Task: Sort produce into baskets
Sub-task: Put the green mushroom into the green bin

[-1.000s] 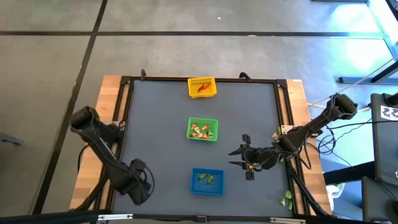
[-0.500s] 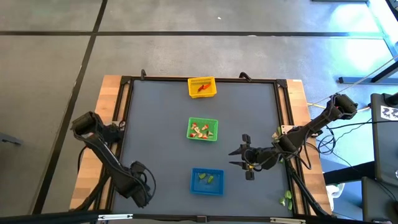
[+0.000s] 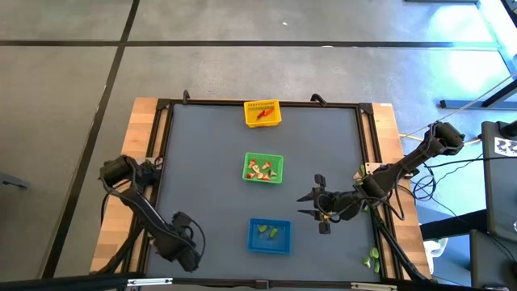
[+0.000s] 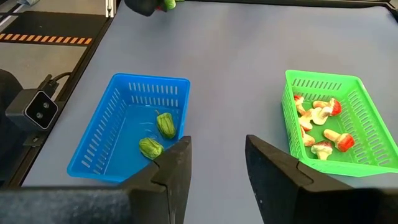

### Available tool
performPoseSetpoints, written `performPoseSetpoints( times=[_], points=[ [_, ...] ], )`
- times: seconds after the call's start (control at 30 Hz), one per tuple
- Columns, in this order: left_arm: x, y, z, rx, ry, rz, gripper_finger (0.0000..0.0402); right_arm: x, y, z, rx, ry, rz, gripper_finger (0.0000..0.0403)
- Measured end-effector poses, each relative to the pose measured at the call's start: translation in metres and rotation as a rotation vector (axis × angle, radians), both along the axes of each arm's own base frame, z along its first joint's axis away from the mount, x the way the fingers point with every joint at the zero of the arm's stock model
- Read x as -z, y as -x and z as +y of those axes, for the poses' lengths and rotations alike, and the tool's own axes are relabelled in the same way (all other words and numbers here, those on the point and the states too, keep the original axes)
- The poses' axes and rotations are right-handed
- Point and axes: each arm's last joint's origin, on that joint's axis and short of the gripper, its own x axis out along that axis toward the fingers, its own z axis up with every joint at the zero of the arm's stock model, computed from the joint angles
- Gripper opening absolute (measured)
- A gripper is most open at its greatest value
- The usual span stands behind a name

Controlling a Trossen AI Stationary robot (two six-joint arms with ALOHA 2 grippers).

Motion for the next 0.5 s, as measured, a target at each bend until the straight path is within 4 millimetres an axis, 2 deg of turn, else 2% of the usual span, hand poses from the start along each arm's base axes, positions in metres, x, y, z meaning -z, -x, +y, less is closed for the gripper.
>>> performPoseSetpoints(
  times=[0.33,0.5],
  points=[
    [0.016,0.003,-0.006,0.013,-0.019,0.053,0.0182,0.000,0.000,0.000,-0.002,0.003,0.000,0.0152],
    [0.017,0.003,-0.006,0.014,-0.020,0.055,0.0140,0.000,0.000,0.000,-0.002,0.004,0.000,0.0152]
  ],
)
